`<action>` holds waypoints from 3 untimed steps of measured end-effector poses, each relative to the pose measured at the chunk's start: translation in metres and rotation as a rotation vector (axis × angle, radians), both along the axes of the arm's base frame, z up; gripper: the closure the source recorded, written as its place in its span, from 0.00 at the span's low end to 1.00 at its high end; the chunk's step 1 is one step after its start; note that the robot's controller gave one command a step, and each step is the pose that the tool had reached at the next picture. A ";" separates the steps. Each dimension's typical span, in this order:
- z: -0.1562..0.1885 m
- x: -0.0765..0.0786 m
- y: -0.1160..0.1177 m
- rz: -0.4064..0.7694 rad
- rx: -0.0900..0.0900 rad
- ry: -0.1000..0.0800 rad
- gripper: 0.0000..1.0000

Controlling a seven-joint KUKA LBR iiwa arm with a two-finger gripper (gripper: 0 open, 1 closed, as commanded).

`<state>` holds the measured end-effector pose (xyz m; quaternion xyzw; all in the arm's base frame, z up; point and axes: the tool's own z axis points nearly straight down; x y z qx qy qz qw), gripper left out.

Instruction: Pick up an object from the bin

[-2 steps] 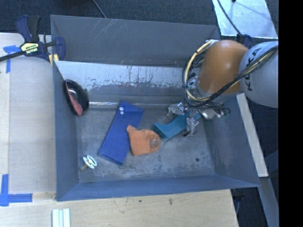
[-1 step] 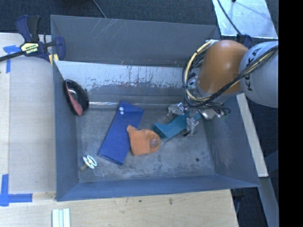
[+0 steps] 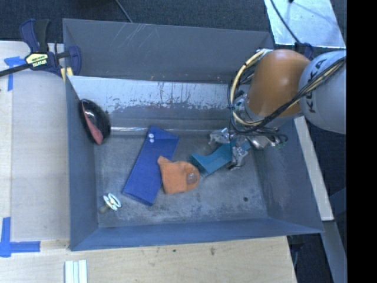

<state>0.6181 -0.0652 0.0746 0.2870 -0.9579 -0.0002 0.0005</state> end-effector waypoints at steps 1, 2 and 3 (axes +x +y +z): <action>0.018 -0.003 0.000 0.000 0.001 0.008 1.00; 0.034 0.000 0.000 -0.001 0.000 -0.002 1.00; 0.042 -0.001 0.000 -0.001 0.000 -0.001 1.00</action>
Offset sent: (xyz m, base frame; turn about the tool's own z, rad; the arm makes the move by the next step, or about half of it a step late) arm -0.0001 -0.0002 0.0022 0.0000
